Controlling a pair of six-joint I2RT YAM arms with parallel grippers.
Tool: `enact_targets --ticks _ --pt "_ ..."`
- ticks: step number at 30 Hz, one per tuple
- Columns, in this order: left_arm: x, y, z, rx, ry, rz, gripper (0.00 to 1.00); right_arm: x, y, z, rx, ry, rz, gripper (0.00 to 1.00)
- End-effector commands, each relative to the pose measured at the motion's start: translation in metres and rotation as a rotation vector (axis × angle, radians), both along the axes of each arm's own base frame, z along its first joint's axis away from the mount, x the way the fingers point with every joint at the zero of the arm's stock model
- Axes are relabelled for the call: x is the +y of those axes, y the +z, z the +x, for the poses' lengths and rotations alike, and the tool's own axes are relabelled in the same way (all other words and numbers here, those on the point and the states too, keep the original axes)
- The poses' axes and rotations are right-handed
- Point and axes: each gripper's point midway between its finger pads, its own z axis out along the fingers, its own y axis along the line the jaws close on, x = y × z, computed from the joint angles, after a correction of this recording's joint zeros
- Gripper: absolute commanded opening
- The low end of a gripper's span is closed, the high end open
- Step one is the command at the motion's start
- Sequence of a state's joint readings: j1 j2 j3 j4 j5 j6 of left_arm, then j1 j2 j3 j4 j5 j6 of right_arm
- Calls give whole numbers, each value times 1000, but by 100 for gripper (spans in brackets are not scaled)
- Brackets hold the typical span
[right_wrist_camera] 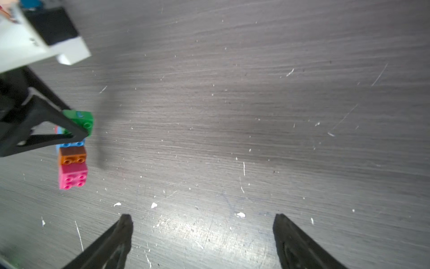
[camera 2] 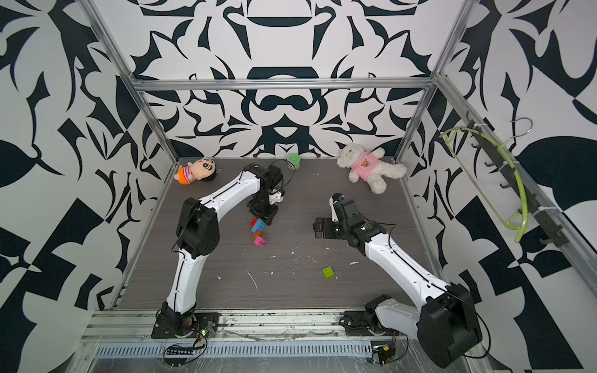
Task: Assemble the letter v with lego
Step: Place the lego brick at the center of the board.
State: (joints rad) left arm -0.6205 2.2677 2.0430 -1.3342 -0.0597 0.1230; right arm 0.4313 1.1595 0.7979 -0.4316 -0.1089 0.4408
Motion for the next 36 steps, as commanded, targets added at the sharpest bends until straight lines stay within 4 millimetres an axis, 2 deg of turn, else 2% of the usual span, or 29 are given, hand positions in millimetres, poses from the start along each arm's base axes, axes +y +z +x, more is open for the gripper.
enact_targets --ticks 1,3,5,11,13,14,15,17,18,23,24,27,30,32,33,36 --pt "15 -9 5 13 -115 113 18 -3 -7 -18 75 -13 4 94" --pt "13 -17 9 3 -162 142 23 -3 -15 -29 122 -11 1 93" --pt "9 -22 10 8 -198 143 24 -5 -23 -39 168 -21 -11 91" --pt "0 -31 14 34 -140 123 36 2 -43 -61 239 -32 -17 89" --pt "-5 -30 17 30 -101 94 59 6 -49 -66 258 -26 -27 89" --pt "-6 -28 18 25 -83 79 68 6 -50 -68 263 -27 -36 89" --pt "-8 -25 20 21 -68 51 81 4 -52 -69 268 -33 -45 89" --pt "-12 -18 24 1 -51 4 84 2 -56 -72 274 -40 -55 89" --pt "-15 -13 25 -10 -45 -22 91 0 -58 -73 279 -48 -66 89" --pt "-22 20 39 -68 51 -175 93 0 -65 -82 312 -47 -81 87" --pt "-21 28 42 -78 85 -215 99 2 -67 -85 321 -49 -81 87" --pt "-7 57 57 -156 225 -374 99 4 -71 -93 346 -74 -85 86" --pt "21 79 75 -266 385 -557 99 6 -69 -101 345 -115 -48 85" --pt "39 83 81 -305 472 -642 99 4 -70 -107 343 -135 -33 85" --pt "45 78 82 -303 505 -664 99 -1 -74 -109 349 -152 -50 85" --pt "43 59 79 -238 499 -692 100 -6 -85 -111 365 -144 -97 85"
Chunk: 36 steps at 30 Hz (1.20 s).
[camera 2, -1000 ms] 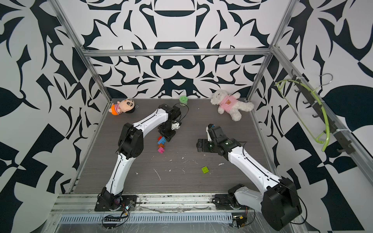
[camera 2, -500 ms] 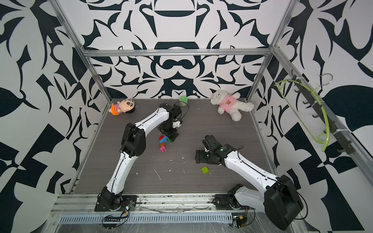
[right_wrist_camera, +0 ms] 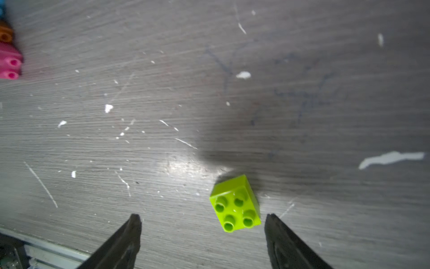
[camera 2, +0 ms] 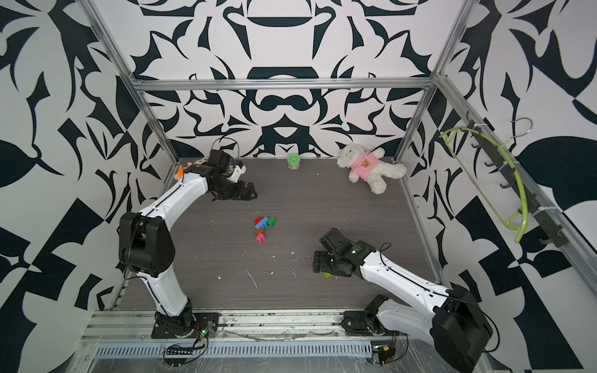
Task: Assemble the letter v with lego
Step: Place the lego brick at the center of the board, then adjust the lego brick at the center of the board.
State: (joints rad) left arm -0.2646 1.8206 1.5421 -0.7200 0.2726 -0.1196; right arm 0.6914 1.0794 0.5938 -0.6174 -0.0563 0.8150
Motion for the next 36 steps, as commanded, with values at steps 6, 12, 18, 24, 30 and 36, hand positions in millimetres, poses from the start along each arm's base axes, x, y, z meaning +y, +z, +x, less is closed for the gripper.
enact_targets --ticks 6,12,18,24,30,36 --pt "-42 -43 4 102 -38 -225 99 9 -13 13 11 41 -49 79" --pt "-16 -70 -11 181 131 -157 99 16 -12 21 -8 59 -38 77" --pt "-5 -79 -29 174 296 -198 90 29 -13 26 -21 88 7 76" --pt "-43 -79 -29 195 212 -254 79 32 -9 26 -25 96 28 73" --pt "-77 -85 -24 234 148 -305 78 10 -2 12 9 92 -61 75" --pt "-86 -82 -15 233 132 -332 76 3 -6 0 29 98 -60 76"
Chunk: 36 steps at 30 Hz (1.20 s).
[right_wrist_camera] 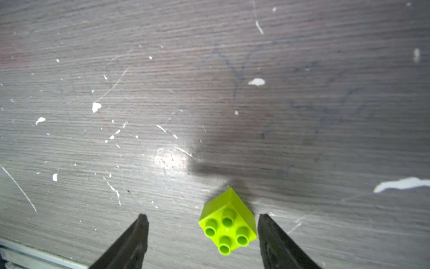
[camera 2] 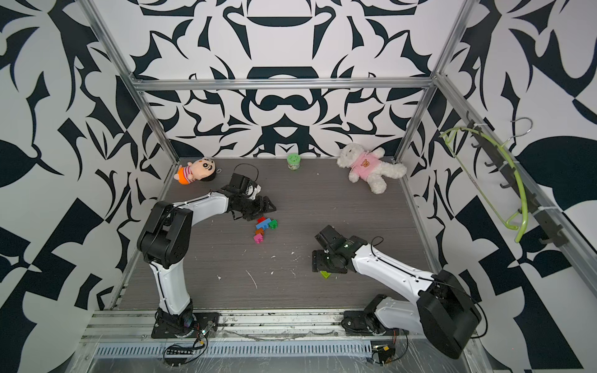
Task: Assemble the letter v with lego
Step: Adjust the lego brick at the center of the board.
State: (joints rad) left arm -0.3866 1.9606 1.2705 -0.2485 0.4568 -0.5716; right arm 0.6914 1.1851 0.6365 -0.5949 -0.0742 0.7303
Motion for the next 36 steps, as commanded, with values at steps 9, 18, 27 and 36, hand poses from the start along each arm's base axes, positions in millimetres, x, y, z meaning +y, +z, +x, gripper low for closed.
enact_targets --ticks 9,18,27,36 --pt "34 43 -14 -126 82 65 91 1 -3 -9 37 41 -5 70" --pt "-10 12 -12 -15 -13 -21 86 19 0 -12 44 61 95 69" --pt "-61 17 5 -4 -77 -140 86 26 27 -8 -45 105 164 71" --pt "-77 67 23 -81 -79 -282 89 58 69 42 -417 435 153 72"
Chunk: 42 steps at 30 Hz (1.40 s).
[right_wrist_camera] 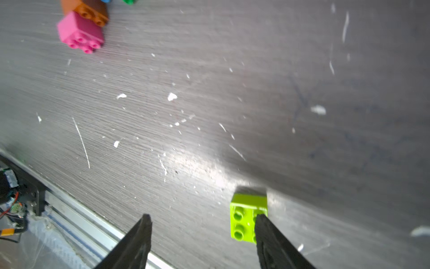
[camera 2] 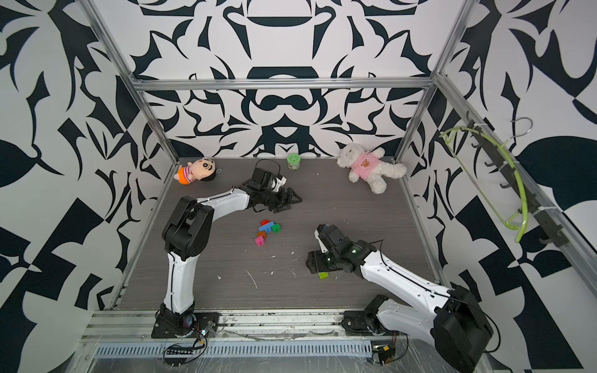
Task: Assemble the letter v with lego
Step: Adjust the lego brick at the center of the board.
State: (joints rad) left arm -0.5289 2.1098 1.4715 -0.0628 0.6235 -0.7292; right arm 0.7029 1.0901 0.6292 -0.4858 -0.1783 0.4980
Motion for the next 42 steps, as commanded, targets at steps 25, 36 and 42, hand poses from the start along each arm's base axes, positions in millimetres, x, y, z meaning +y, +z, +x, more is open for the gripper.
enact_targets --ticks 25,36,42 --pt "268 22 -33 -66 532 372 99 152 -19 150 -546 1138 -52 66" --pt "266 16 -31 -51 527 371 100 149 -30 156 -548 1083 -119 35" --pt "262 18 -25 -50 514 352 99 127 -30 160 -540 849 -313 20"
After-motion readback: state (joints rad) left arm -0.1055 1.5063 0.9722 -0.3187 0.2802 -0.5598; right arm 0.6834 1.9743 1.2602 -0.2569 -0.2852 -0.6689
